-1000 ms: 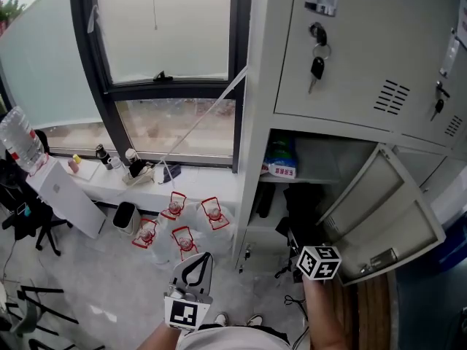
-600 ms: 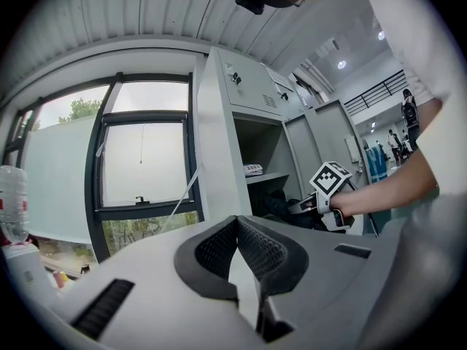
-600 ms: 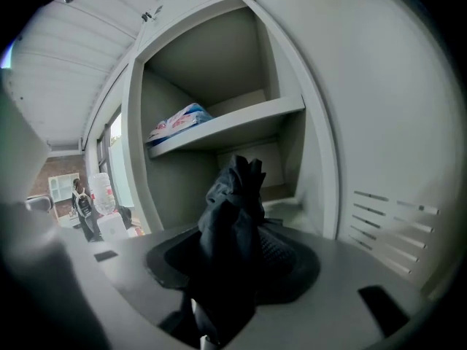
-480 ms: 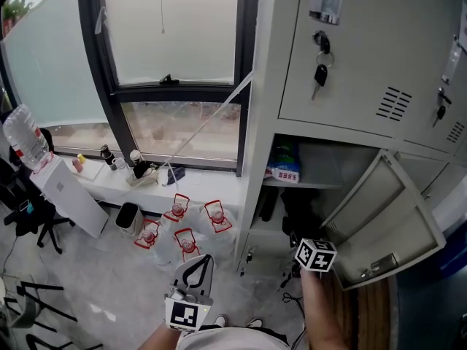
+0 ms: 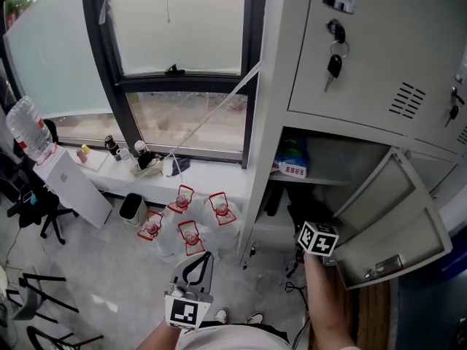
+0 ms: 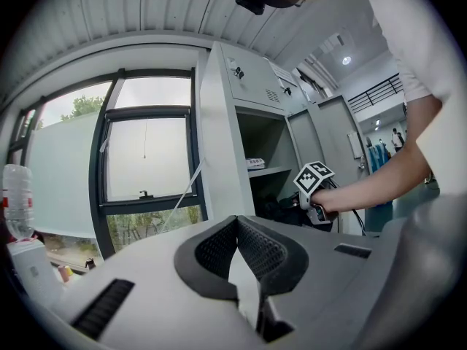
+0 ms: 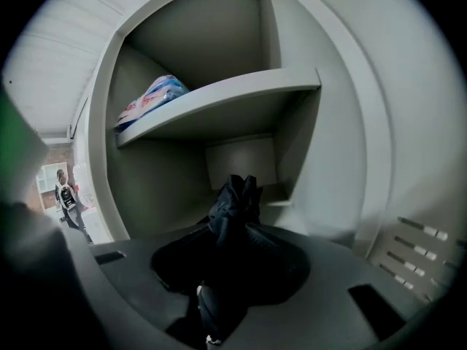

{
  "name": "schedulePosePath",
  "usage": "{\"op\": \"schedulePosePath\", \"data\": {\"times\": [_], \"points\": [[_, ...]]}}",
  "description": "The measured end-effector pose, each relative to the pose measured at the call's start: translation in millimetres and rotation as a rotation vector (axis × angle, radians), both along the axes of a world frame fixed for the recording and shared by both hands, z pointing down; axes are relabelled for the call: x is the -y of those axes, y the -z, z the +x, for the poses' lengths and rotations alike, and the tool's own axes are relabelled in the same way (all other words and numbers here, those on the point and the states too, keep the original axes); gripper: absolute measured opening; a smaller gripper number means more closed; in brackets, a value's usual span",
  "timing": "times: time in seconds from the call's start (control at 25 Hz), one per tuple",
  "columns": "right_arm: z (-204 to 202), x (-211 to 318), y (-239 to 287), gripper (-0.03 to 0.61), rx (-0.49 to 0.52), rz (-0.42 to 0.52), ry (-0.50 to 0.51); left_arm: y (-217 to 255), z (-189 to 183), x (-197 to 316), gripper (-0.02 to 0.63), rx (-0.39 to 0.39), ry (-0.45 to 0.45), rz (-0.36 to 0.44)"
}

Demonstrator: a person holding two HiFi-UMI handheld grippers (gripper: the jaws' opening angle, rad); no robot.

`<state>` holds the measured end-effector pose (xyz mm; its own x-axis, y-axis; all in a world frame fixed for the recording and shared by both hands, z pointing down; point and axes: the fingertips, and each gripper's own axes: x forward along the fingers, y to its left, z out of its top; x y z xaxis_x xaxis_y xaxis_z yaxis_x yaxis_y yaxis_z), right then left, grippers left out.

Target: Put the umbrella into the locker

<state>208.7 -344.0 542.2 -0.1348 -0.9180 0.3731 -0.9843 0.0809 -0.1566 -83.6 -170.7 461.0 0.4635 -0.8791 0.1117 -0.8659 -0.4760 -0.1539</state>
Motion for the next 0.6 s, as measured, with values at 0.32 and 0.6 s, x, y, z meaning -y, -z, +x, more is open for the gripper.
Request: {"op": "schedulePosePath", "data": {"times": [0.32, 0.6], "points": [[12, 25, 1, 0.106, -0.026, -0.01, -0.029, 0, -8, 1, 0.021, 0.008, 0.034, -0.001], [17, 44, 1, 0.098, -0.021, -0.013, -0.037, -1, -5, 4, 0.021, 0.009, 0.045, -0.006]]}}
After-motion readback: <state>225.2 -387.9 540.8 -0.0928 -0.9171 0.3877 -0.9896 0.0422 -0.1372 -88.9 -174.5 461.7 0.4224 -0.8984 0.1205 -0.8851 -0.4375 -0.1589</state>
